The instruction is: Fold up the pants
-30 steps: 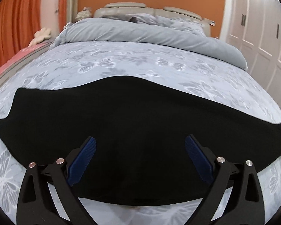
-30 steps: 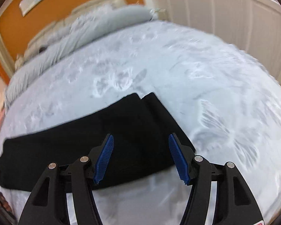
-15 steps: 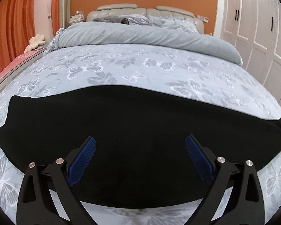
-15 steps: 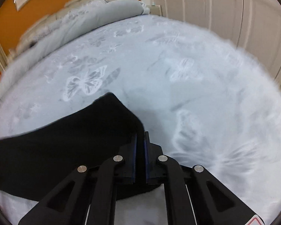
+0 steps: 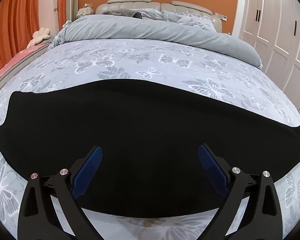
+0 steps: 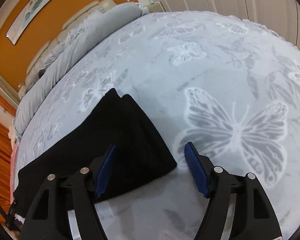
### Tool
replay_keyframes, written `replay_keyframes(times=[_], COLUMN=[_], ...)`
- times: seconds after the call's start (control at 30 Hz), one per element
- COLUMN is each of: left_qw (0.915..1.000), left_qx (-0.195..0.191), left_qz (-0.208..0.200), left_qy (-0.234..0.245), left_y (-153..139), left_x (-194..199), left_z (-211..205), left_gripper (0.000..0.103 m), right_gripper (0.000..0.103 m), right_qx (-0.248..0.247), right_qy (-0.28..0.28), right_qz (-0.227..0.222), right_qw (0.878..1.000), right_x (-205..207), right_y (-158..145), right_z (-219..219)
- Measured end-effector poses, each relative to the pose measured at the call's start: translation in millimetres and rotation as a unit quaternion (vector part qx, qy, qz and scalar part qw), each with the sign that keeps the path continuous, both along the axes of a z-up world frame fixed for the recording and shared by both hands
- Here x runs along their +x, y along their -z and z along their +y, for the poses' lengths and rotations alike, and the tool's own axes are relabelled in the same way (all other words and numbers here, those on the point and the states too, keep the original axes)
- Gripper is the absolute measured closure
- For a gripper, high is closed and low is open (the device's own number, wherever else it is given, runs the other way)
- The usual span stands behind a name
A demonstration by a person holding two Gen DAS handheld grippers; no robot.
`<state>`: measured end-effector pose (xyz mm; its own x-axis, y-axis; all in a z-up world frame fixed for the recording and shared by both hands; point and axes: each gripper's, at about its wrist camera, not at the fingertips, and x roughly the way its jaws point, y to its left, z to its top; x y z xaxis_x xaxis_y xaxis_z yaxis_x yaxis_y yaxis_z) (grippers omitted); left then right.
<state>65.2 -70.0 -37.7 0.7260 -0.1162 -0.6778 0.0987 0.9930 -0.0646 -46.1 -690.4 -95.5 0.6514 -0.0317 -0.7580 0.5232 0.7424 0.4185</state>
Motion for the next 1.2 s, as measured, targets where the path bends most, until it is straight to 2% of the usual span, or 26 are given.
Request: replay_keyframes(times=[0.03, 0.07, 0.1, 0.2, 0.37, 0.43, 0.53, 0.63, 0.77, 0.97, 1.2], left_qw=[1.0, 1.0, 1.0, 1.0, 0.9996, 0.9991, 0.9982, 0.9971, 0.9955, 0.9944, 0.992], left_qx=[0.0, 0.002, 0.006, 0.007, -0.022, -0.035, -0.049, -0.058, -0.074, -0.079, -0.084], left_qz=[-0.001, -0.001, 0.0, 0.002, -0.001, -0.003, -0.004, -0.003, -0.001, 0.016, 0.034], left_qy=[-0.001, -0.001, -0.002, -0.006, -0.019, -0.024, -0.036, -0.05, -0.059, -0.069, -0.088], left_y=[-1, -2, -2, -6, -20, -26, -32, -34, -35, -30, -17], left_x=[0, 0, 0, 0, 0, 1, 2, 5, 7, 12, 18], left_z=[1, 2, 3, 9, 35, 48, 68, 85, 101, 118, 141], left_gripper=[0.008, 0.008, 0.008, 0.008, 0.008, 0.008, 0.008, 0.008, 0.008, 0.008, 0.008], right_gripper=[0.069, 0.082, 0.082, 0.083, 0.084, 0.084, 0.084, 0.084, 0.084, 0.084, 0.083], right_qx=[0.002, 0.024, 0.039, 0.042, 0.049, 0.048, 0.039, 0.032, 0.032, 0.023, 0.006], right_qy=[-0.004, -0.011, -0.007, -0.017, -0.078, -0.123, -0.192, -0.249, -0.305, -0.37, -0.407], right_qz=[-0.001, -0.005, -0.012, -0.041, -0.119, -0.149, -0.17, -0.17, -0.151, -0.104, -0.026], right_qw=[1.0, 1.0, 0.999, 0.998, 0.989, 0.98, 0.966, 0.953, 0.94, 0.923, 0.913], right_x=[3, 6, 7, 13, 37, 55, 83, 111, 140, 163, 174], right_y=[-1, 0, -3, -28, -99, -133, -167, -182, -177, -147, -72], right_z=[3, 4, 6, 27, 90, 132, 198, 264, 339, 436, 498])
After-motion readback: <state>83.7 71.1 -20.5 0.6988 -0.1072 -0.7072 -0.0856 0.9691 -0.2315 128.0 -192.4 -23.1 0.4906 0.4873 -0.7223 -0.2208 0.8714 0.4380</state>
